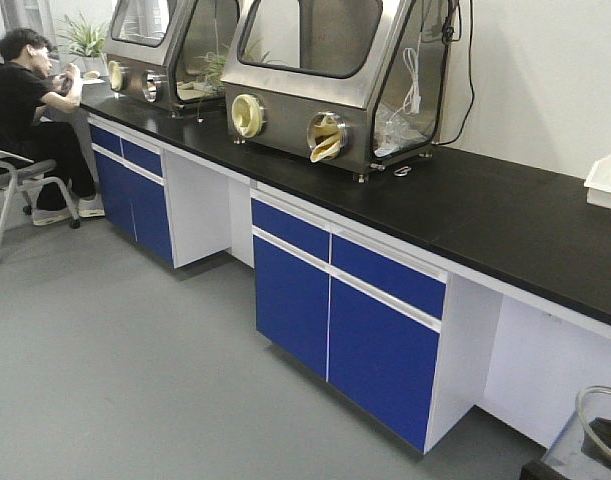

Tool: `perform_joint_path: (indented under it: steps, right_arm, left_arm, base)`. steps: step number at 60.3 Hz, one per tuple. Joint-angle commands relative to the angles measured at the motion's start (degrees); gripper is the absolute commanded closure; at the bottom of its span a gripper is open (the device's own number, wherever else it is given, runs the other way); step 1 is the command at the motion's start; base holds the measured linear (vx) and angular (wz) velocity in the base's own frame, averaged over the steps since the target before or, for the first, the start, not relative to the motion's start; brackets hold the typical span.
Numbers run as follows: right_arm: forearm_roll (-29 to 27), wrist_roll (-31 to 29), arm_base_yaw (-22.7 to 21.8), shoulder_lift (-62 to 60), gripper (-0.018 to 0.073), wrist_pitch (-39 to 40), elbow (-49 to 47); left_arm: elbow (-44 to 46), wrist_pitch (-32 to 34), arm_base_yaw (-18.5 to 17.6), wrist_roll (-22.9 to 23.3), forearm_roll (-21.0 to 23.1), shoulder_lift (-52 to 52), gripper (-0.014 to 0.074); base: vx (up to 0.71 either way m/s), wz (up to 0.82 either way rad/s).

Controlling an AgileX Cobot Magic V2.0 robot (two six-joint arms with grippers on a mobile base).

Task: Grab beaker from right and move to left
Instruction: 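Hold the beaker in the right gripper while the base drives to the tray bench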

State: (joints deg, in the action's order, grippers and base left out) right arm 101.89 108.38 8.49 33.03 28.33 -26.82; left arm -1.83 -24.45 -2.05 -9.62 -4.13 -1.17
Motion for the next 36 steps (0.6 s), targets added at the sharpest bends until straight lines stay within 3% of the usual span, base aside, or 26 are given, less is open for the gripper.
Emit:
perform_joint_path:
  steps: [1, 36]
  right_arm:
    - [1.22, -0.64, -0.13, -0.09, 0.0562, -1.27, -1.55]
    - [1.22, -0.64, -0.13, -0.09, 0.0562, -1.27, -1.55]
  left_arm:
    - [-1.06, 4.39, -0.36, 0.06, -0.01, -0.36, 0.0603]
    - [-1.06, 4.39, -0.36, 0.06, -0.01, -0.36, 0.0603]
  base:
    - [0.42, -0.03]
    - [0.45, -0.10]
